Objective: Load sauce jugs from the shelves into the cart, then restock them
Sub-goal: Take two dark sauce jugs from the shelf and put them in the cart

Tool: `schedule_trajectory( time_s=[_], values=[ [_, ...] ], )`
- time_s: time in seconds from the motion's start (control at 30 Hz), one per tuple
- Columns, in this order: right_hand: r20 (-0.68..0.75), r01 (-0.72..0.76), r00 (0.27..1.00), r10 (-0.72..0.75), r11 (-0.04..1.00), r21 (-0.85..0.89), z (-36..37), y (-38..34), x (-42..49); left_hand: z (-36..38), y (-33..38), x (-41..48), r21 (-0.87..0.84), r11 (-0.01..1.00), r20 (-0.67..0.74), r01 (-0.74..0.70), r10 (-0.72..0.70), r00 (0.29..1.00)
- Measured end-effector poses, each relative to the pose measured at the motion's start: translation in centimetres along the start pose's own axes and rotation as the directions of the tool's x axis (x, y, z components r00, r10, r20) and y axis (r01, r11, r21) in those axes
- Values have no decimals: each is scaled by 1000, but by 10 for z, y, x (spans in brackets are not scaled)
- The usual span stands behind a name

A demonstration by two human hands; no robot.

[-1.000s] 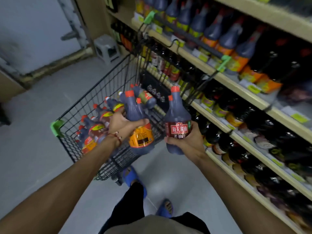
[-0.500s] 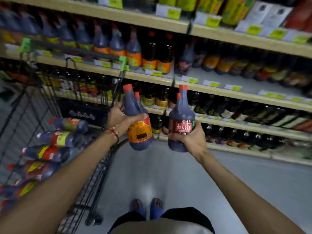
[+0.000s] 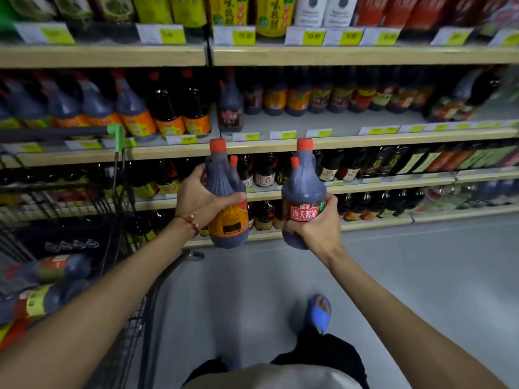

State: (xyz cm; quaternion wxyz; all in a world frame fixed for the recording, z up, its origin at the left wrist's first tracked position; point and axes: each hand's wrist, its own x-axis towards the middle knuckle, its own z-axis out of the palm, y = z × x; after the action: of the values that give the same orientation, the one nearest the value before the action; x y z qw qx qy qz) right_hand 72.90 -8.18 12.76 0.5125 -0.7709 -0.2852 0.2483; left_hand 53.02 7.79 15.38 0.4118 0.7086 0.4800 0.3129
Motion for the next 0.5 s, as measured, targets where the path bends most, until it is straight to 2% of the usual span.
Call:
schedule_trajectory(
  time_s=[0.23,0.5],
  values=[
    [163,87,983,-81,996,-33,-43,17,114,76,25,56,66,996,-117,67,-59,991],
    [349,201,926,-144,971,-133,-74,18,230,146,51,101,23,980,-282,197,-183,942]
  ],
)
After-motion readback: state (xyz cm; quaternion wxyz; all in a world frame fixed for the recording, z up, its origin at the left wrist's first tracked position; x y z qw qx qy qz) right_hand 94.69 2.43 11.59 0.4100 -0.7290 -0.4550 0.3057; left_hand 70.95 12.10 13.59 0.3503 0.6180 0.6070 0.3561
